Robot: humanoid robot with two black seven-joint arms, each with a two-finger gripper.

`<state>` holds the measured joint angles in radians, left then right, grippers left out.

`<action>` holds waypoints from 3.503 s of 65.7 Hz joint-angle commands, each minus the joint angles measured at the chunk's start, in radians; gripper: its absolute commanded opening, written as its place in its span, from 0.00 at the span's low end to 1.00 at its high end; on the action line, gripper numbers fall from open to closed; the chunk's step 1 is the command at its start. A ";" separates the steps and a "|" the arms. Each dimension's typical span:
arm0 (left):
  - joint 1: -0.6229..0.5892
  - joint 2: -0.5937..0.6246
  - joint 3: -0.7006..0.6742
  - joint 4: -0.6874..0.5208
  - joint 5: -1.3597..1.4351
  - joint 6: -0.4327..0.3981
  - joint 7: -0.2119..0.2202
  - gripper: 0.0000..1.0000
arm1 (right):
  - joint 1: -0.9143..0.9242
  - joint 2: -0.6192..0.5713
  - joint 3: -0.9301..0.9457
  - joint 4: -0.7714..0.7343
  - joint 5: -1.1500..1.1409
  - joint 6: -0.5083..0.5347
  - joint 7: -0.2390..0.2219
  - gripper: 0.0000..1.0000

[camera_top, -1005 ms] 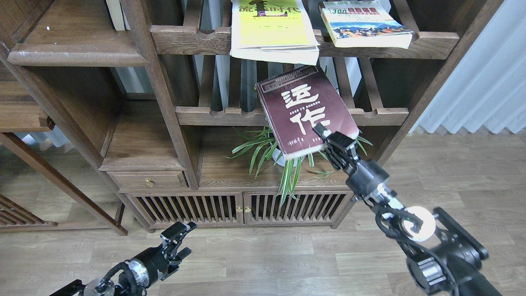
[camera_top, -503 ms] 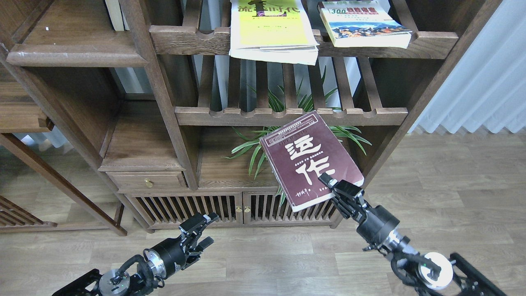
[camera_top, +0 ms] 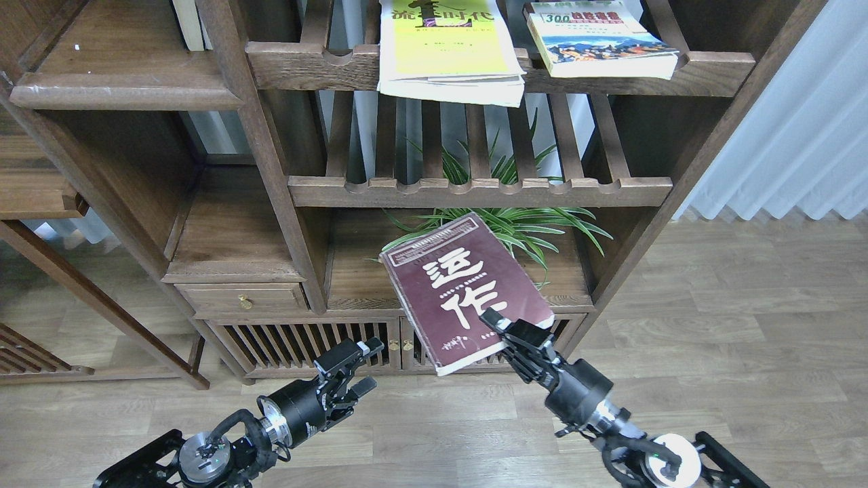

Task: Organize books on shelf
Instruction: 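Lower the book and bring the left gripper up to its edge, then grasp the dark red book with the left gripper from the right gripper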

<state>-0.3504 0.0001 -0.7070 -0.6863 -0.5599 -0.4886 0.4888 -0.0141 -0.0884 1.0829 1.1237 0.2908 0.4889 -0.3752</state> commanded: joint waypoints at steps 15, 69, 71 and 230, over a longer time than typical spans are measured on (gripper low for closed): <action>0.044 0.000 -0.008 -0.013 0.000 0.000 -0.003 1.00 | 0.003 0.071 -0.003 -0.079 -0.002 0.000 0.001 0.04; 0.140 0.120 -0.115 -0.128 -0.002 0.000 -0.026 1.00 | -0.006 0.088 0.000 -0.278 -0.021 0.000 -0.037 0.05; 0.139 0.117 -0.114 -0.128 -0.002 0.000 -0.026 1.00 | -0.006 0.088 0.000 -0.281 -0.030 0.000 -0.037 0.05; -0.001 0.000 -0.114 -0.064 0.002 0.000 -0.059 0.04 | 0.117 0.088 -0.149 -0.153 0.001 0.000 -0.022 0.05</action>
<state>-0.3516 -0.0003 -0.8218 -0.7554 -0.5592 -0.4896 0.4250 0.1014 0.0000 0.9338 0.9707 0.2927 0.4886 -0.3957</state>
